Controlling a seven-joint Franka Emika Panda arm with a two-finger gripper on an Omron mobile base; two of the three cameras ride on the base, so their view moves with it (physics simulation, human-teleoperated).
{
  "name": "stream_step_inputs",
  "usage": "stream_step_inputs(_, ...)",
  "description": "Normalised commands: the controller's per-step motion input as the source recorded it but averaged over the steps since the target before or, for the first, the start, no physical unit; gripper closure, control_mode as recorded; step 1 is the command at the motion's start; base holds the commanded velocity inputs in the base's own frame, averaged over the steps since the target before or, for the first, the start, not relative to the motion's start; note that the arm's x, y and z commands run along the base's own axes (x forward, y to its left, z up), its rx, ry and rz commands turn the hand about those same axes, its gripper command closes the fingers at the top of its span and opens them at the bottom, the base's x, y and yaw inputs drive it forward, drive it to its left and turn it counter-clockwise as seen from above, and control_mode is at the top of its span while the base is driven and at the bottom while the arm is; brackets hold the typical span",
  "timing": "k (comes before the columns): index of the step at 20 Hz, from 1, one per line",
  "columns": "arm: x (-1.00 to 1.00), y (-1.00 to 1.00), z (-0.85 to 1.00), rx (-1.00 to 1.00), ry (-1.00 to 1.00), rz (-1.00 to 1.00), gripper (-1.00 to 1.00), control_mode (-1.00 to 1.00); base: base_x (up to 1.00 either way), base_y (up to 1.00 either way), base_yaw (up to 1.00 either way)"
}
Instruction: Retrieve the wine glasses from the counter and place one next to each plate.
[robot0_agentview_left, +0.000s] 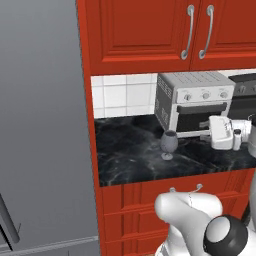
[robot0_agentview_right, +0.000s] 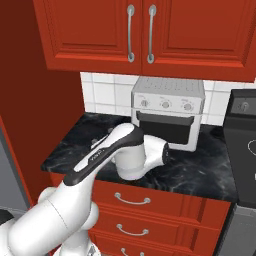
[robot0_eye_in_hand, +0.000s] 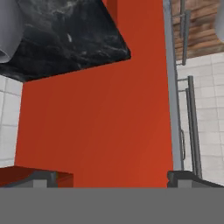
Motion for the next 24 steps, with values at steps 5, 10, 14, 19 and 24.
stream_step_inputs(5, 0.0, -0.17, -0.07, 0.0, 0.29, 0.0, -1.0, -1.0, 0.0, 0.0, 0.0)
stream_step_inputs(10, 0.0, -0.09, -0.01, -0.02, 0.17, -0.02, -1.0, -1.0, 0.0, 0.0, 0.0)
stream_step_inputs(14, 0.0, 0.0, -0.01, -0.04, -0.02, 0.0, -1.0, -1.0, 0.0, 0.0, 0.0)
stream_step_inputs(19, -0.01, 0.0, -0.02, -0.05, -0.19, 0.0, -1.0, -1.0, 0.0, 0.0, 0.0)
stream_step_inputs(24, -0.05, 0.0, -0.14, -0.05, -0.17, 0.0, -1.0, -1.0, 0.0, 0.0, 0.0)
